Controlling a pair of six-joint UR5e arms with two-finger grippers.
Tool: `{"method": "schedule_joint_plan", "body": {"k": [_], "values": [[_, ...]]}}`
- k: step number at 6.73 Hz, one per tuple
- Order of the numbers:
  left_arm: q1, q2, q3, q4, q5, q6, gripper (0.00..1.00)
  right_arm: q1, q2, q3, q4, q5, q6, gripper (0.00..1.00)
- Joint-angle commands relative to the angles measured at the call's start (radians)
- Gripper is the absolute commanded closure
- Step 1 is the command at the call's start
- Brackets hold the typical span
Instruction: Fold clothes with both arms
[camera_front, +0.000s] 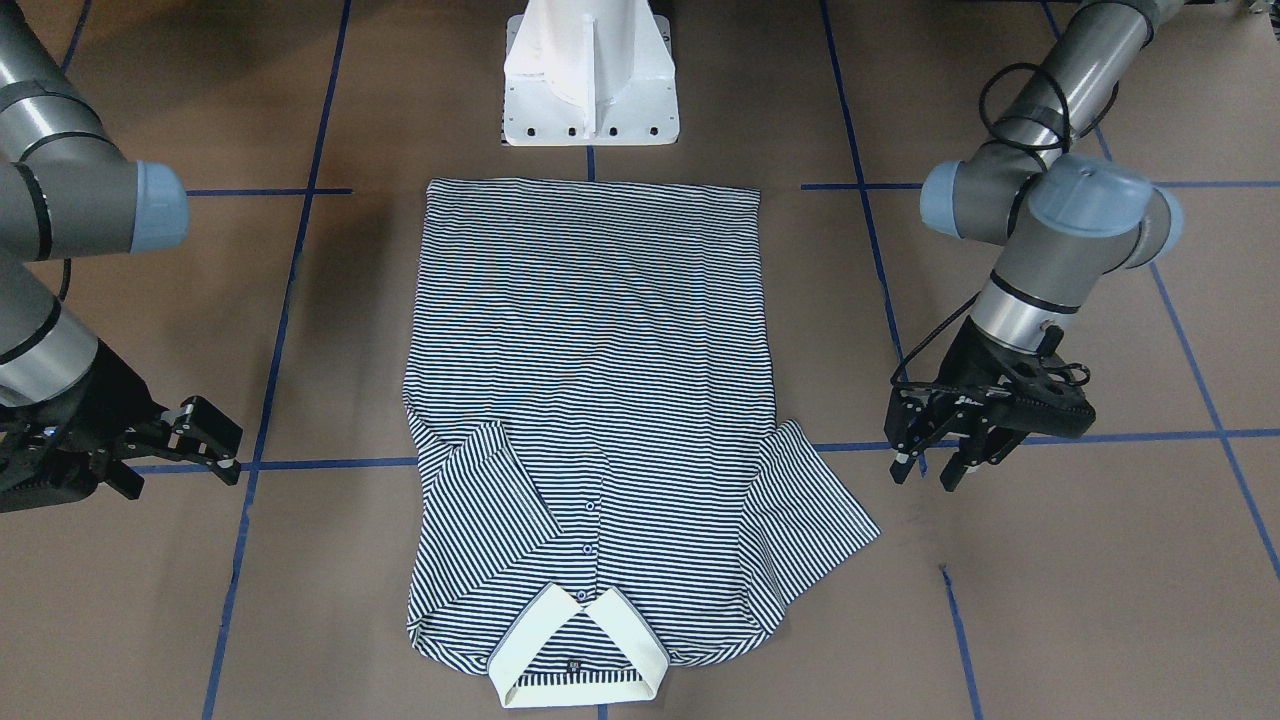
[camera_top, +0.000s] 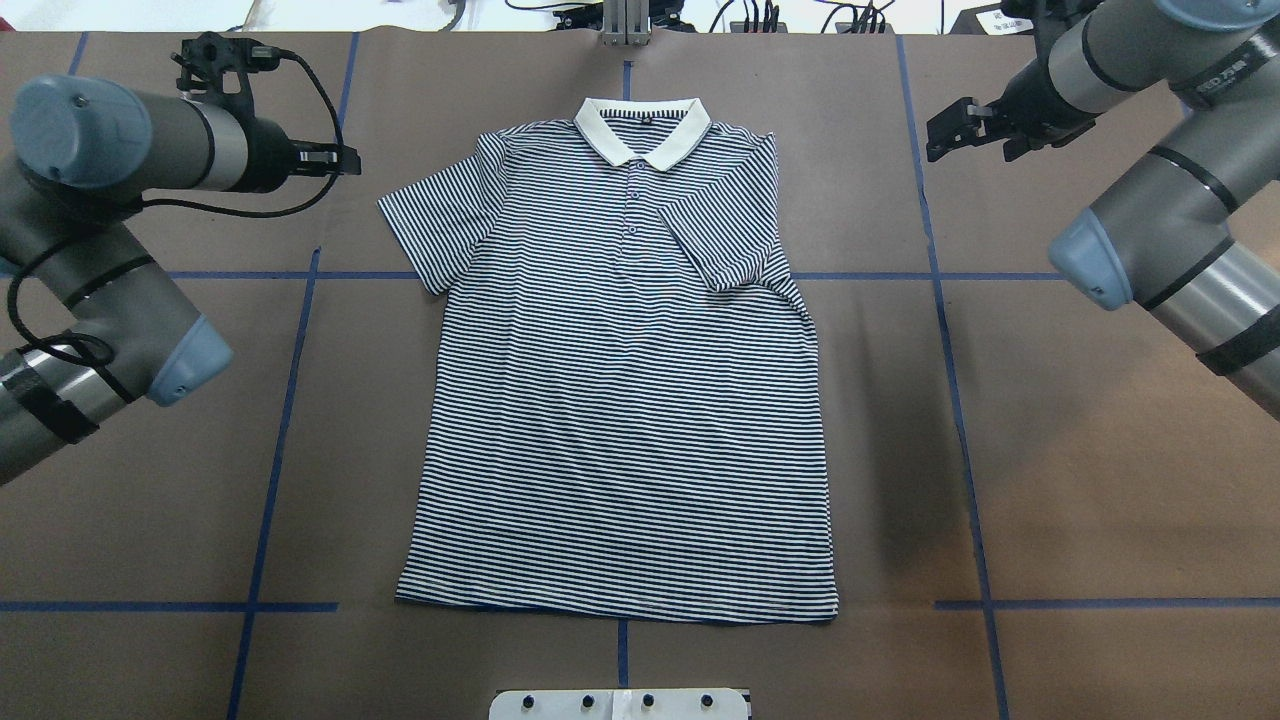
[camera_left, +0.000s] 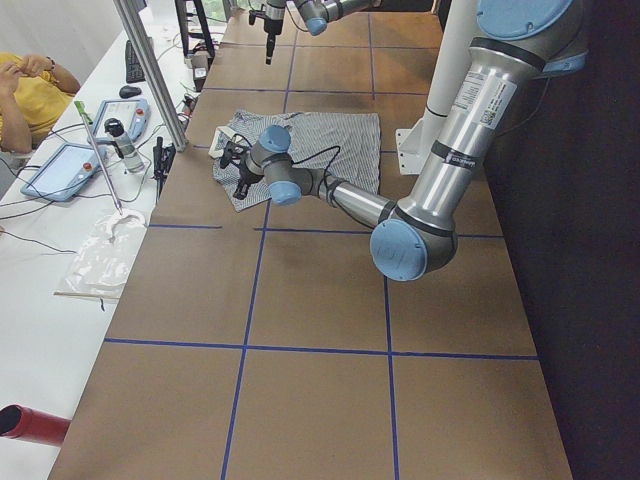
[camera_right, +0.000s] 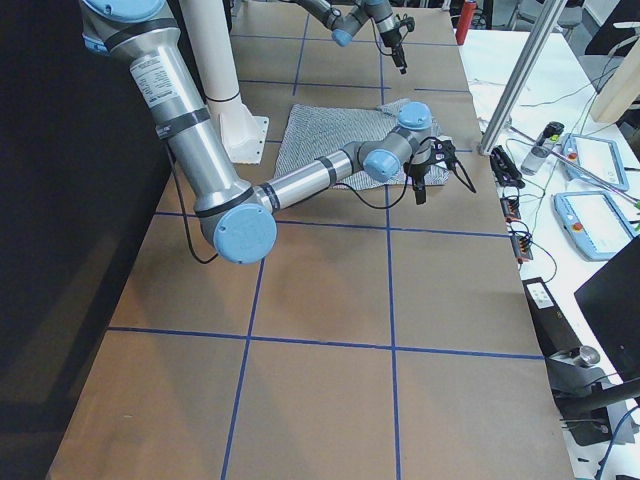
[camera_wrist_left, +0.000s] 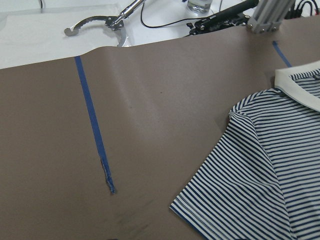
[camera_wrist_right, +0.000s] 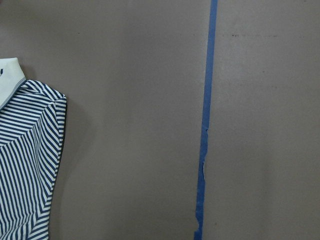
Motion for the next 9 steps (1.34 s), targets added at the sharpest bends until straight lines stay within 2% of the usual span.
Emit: {"method": "schedule_joint_plan", "body": {"k": [1,3,9], "values": [[0.077,-0.082,0.205,-0.123,0.115,-0.097,0.45,0.009,-0.016,0.002,0.011,0.004,-0.007,0.0],[0.086,-0.101,0.252,-0.131,0.132,-0.088,0.45,0.009,-0.018,0.004,0.011,0.001,-0.006,0.0],[0.08,-0.107,0.272,-0.124,0.149,-0.019,0.48,0.009,-0.02,0.005,0.01,0.001,-0.007,0.0]]}}
